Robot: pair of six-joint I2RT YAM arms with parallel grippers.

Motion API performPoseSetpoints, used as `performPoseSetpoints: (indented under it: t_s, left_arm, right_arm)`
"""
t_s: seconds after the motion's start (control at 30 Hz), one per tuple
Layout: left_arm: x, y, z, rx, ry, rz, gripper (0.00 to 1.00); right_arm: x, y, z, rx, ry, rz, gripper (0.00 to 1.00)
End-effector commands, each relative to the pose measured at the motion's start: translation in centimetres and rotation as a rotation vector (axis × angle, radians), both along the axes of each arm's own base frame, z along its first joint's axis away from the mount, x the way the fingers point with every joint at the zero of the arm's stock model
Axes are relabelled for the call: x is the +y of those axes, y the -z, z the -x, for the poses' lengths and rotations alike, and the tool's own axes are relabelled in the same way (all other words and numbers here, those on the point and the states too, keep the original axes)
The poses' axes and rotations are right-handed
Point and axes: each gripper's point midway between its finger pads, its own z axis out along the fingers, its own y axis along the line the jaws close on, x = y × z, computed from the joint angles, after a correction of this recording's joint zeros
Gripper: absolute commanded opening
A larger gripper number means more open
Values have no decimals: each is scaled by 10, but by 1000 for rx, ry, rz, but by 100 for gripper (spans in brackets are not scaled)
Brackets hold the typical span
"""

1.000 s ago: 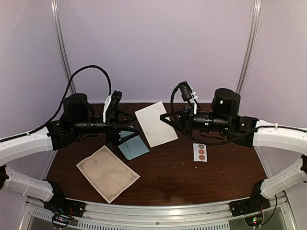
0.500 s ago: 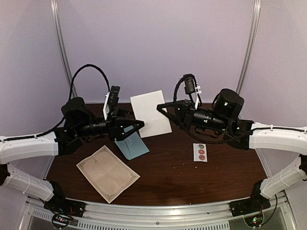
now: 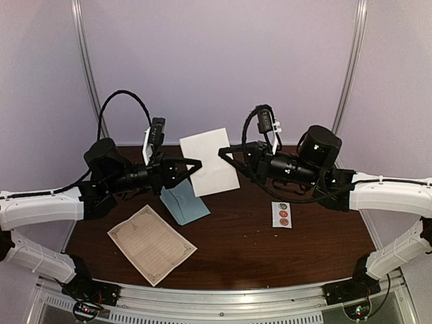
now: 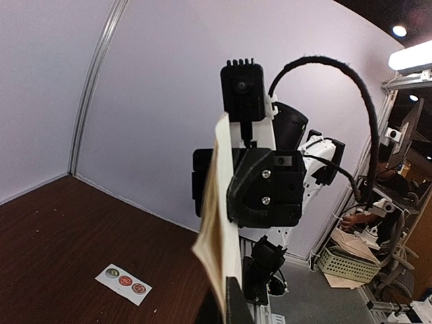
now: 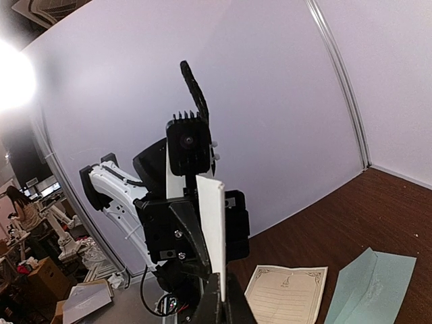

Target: Place the letter into the envelope and seal it

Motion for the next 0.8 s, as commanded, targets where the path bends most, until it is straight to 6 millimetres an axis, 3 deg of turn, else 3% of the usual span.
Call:
performPoseSetpoints:
  t_s: [0.0, 0.07, 0.13, 0.23, 0.33, 0.5, 0.63, 0.77]
  left_arm:
    - [2, 0, -13, 7, -85, -27, 0]
    - [8, 1, -24, 6, -158, -75, 0]
    - [16, 10, -37, 22, -223, -168, 0]
    - [38, 14, -62, 28, -320, -269, 0]
    - [71, 26, -90, 43, -424, -358, 0]
    - [141, 39, -137, 109, -637, -413, 0]
    - [178, 42, -152, 68, -845, -466, 0]
    - [193, 49, -154, 63, -910, -505, 0]
  right_arm:
    - [-6, -11, -6, -24, 67, 21, 17]
    - [-12, -6, -15, -8, 133, 60, 47]
    - [-20, 0, -31, 14, 239, 105, 70]
    - [-26, 18, -48, 50, 340, 195, 81]
    - [-23, 38, -61, 89, 389, 264, 82]
    - [-7, 79, -81, 150, 429, 355, 75]
    - [17, 119, -98, 190, 427, 442, 62]
    - [41, 156, -111, 216, 405, 506, 56]
